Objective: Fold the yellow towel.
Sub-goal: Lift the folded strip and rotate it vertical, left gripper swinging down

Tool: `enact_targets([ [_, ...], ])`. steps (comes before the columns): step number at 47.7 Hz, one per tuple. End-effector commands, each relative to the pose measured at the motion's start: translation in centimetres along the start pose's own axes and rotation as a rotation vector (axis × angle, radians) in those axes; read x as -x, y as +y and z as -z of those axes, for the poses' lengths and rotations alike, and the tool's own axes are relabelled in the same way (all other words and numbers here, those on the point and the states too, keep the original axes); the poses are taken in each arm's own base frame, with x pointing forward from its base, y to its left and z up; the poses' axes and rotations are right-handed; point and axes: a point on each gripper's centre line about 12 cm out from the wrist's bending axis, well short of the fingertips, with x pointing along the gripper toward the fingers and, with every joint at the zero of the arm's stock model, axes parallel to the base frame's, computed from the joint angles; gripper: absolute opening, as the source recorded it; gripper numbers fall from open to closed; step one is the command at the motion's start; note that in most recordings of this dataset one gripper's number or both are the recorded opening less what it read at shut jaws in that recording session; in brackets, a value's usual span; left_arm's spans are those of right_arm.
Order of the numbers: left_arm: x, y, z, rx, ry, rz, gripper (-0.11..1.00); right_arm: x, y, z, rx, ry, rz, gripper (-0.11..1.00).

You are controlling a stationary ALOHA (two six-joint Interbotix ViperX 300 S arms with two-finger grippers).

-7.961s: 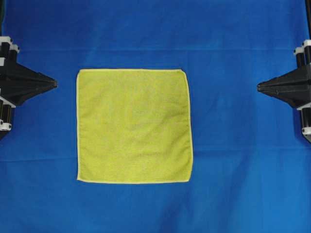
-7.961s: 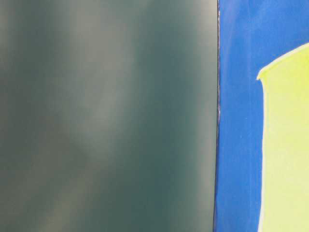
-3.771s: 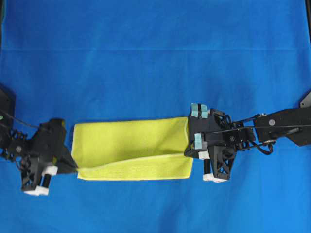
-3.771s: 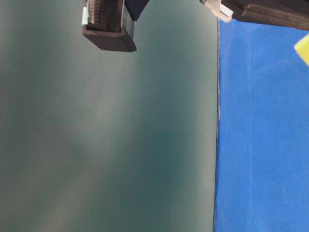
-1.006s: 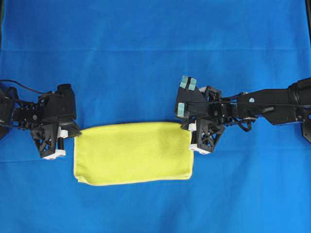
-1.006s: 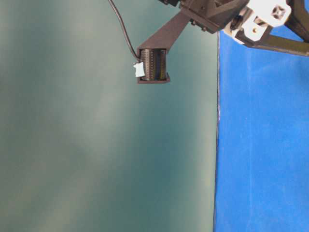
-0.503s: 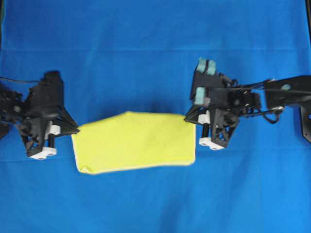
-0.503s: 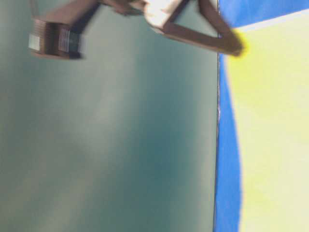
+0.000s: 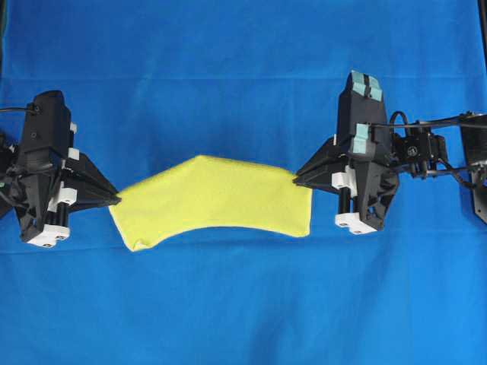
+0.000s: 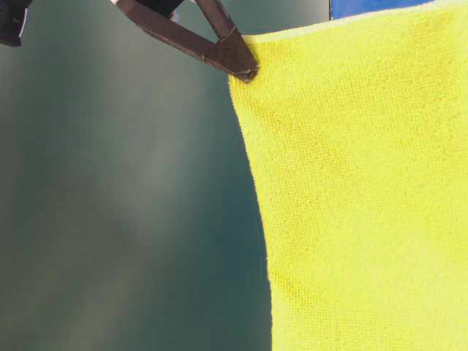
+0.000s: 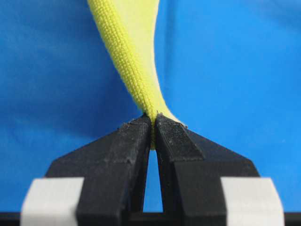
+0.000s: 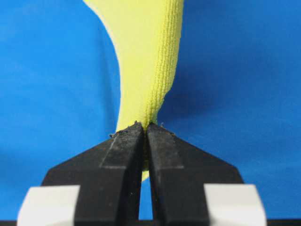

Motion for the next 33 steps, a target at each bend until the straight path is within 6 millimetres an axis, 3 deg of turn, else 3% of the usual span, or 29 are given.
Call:
enact_targets([
  [1, 0.2, -0.4, -0.9, -0.007, -0.040, 0.016, 0.03, 0.6, -0.2, -0.9, -0.004, -0.039, 0.002, 0.02],
  [8, -0.5, -1.3, -1.7, -0.027, -0.090, 0.053, 0.03, 0.4, -2.8, -0.4, -0.048, -0.028, 0.065, 0.02],
  [16, -2.7, -3.2, -3.5, -0.108, -0.146, 0.096, 0.03, 0.6, -7.5, -0.2, -0.130, -0.040, 0.177, 0.02],
  [23, -5.8, -5.3, -5.8, -0.230, -0.148, 0.113, 0.03, 1.2, -10.8, -1.6, -0.139, -0.116, 0.254, 0.02],
  [33, -9.1, -8.3, -8.9, -0.378, -0.169, 0.136, 0.03, 1.3, -13.8, -3.9, -0.100, -0.191, 0.325, 0.02],
])
